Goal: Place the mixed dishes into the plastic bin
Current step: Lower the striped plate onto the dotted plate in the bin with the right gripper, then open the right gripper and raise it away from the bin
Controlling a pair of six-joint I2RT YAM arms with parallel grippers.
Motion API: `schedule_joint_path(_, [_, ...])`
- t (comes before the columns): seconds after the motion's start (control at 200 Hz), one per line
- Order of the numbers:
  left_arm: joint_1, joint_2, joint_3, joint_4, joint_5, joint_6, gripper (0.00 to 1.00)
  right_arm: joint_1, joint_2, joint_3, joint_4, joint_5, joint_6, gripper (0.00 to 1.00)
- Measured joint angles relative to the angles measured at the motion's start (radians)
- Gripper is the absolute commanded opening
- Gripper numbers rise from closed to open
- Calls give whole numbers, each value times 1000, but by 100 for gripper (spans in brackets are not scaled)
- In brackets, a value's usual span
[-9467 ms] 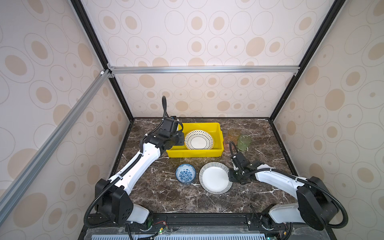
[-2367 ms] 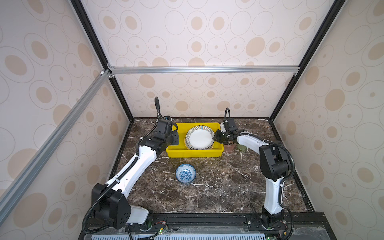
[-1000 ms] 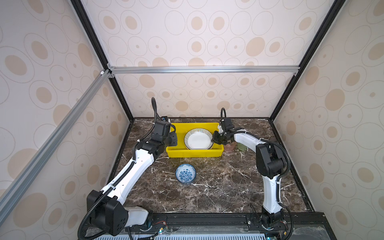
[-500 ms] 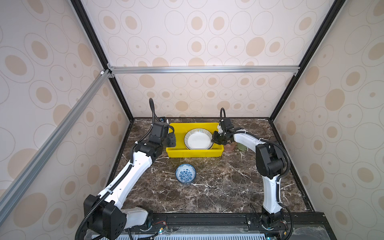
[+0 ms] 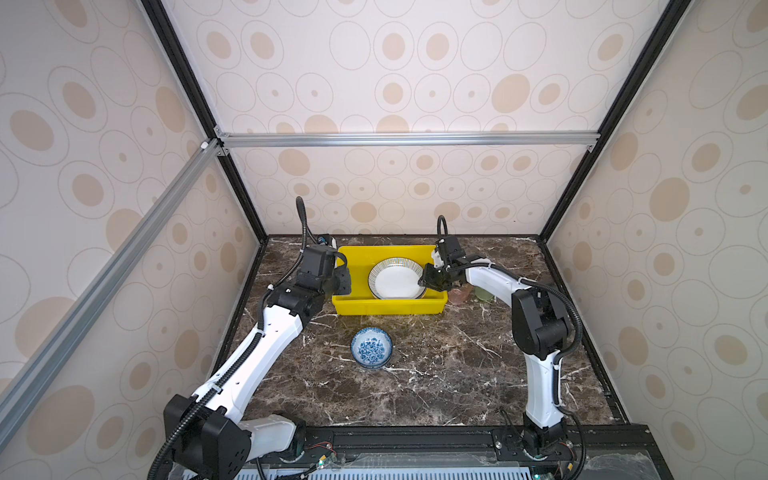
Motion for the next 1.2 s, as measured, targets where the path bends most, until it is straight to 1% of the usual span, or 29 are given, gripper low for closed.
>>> schedule_joint_path(0.13, [0, -11, -5, -2, 4, -6, 39, 0, -17, 3, -30, 15, -9, 36])
schedule_joint_path(0.42, [0, -35, -6, -8, 6, -14, 39, 0, -21, 42, -77, 26, -26, 36])
schedule_joint_path(0.64, [1, -36, -6, -17, 7, -14, 39, 0, -40, 42, -115, 43, -47, 38])
schedule_joint_path(0.921, [1, -35, -6, -26, 25, -15, 40, 1, -168, 15, -142, 77, -76, 40])
schedule_joint_path(1.201, [1, -17, -6, -52, 41, -16, 40, 5, -301, -98, -153, 102, -106, 41])
